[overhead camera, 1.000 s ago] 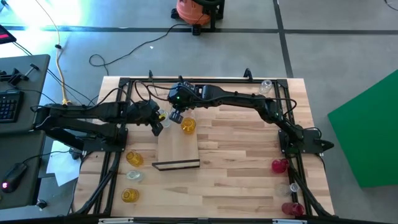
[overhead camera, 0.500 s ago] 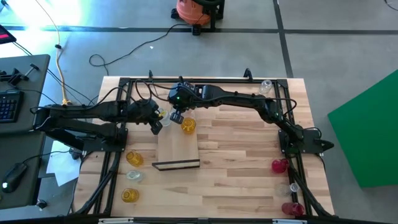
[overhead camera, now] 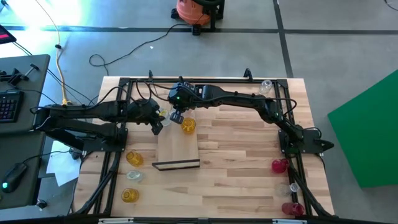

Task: Sort vases onto shelf
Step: Put the transparent vase on the shelf aligned with the other transparent vase, then adjust the transparent vase on the shelf

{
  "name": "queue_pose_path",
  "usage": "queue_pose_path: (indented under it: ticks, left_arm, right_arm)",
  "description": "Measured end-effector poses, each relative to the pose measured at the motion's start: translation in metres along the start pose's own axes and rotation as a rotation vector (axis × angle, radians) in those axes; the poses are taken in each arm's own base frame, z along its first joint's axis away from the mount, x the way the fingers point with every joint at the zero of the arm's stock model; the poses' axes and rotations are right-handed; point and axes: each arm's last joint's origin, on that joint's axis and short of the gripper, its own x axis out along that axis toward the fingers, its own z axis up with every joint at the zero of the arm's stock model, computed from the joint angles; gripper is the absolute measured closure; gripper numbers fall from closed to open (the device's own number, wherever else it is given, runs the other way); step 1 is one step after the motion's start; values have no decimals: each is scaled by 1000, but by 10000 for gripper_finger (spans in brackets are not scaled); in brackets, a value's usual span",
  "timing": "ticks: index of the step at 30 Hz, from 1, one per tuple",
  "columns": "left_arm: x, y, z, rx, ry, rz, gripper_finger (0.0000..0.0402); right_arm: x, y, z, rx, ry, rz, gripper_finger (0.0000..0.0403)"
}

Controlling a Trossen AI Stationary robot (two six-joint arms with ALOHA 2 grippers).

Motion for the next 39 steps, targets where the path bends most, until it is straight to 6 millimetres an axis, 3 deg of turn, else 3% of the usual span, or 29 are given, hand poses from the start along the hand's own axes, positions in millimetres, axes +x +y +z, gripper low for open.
queue_pose_path:
  ticks: [7, 29, 39]
  left_arm:
    - [0, -3, 4, -15, -34, -40, 401]
    - [1, 12, 9, -20, -65, 79, 401]
    - [-5, 6, 16, -33, -118, -79, 401]
  right_arm:
    - [0, 0, 0, 0, -1, 0, 403]
    - [0, 0, 0, 2, 0, 8, 403]
    - [-2, -5, 1, 1, 2, 60, 403]
